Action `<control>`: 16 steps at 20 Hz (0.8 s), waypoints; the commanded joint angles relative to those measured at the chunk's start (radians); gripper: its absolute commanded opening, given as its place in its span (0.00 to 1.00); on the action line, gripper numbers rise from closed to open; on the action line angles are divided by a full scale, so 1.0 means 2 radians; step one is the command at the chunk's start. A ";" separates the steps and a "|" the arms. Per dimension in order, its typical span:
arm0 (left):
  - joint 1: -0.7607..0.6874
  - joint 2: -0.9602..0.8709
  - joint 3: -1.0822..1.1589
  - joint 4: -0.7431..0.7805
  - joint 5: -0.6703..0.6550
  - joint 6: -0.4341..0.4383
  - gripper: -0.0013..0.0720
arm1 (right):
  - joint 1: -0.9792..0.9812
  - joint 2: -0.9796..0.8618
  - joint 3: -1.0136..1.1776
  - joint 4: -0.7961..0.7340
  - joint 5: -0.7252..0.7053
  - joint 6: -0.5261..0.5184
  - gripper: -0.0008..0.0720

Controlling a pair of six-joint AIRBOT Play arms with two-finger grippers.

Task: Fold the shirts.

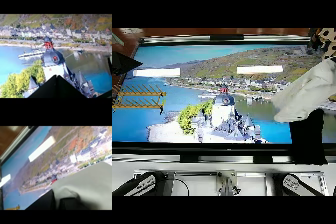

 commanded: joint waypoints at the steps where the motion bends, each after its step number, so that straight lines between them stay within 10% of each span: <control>1: 0.000 0.000 0.000 0.000 -0.002 0.001 0.06 | -0.012 -0.023 0.003 0.008 -0.034 -0.002 0.10; 9: 0.000 0.000 0.000 0.000 -0.002 -0.001 0.06 | -0.012 -0.037 0.003 0.038 -0.127 -0.016 0.10; 16: 0.000 0.000 0.000 -0.011 -0.002 -0.001 0.06 | -0.012 -0.043 0.003 -0.121 -0.104 0.071 0.10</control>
